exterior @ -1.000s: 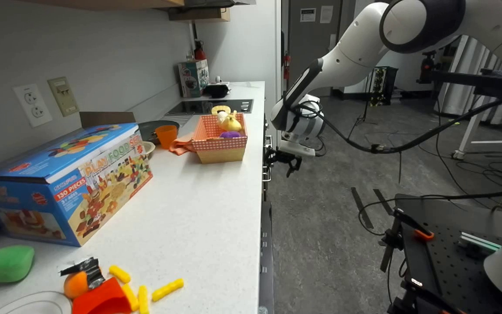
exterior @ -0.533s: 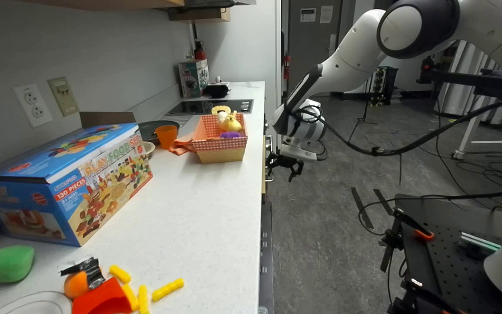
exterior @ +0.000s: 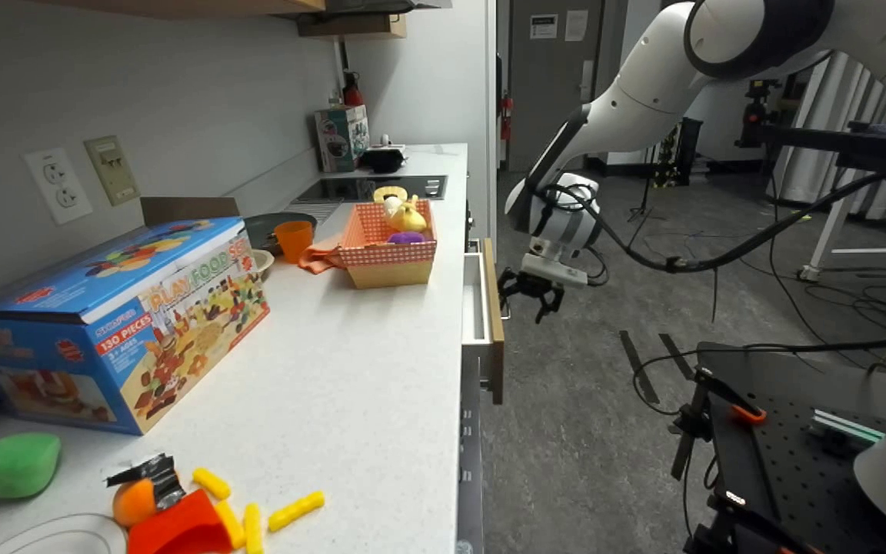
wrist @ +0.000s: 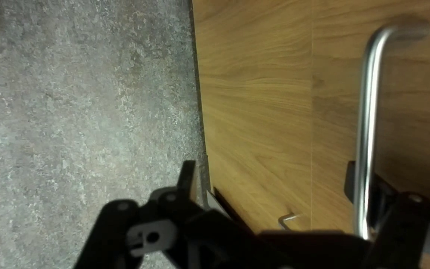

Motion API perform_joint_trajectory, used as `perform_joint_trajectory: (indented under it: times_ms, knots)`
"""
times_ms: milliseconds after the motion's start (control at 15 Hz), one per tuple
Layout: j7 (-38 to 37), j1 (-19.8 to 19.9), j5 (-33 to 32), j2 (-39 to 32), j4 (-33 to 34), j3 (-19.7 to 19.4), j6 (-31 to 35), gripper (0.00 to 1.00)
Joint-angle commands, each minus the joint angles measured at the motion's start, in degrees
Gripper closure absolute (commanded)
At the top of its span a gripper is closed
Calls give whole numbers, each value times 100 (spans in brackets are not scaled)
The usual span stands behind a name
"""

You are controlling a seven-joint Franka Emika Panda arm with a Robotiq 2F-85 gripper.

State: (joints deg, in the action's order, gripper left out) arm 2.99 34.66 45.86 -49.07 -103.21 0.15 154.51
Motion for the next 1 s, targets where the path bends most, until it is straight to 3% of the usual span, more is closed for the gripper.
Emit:
perform_joint_trajectory:
  times_ms: [0,200,467,933]
  knots:
    - [722,340,577,440,-987,87,356,0]
    - [1524,633,1266,727,-1339,213,645,0]
    - [2494,726,1991,1114,-1707,202,971,0]
    - [3605,787,2525,2464,-2378,515,1990,0]
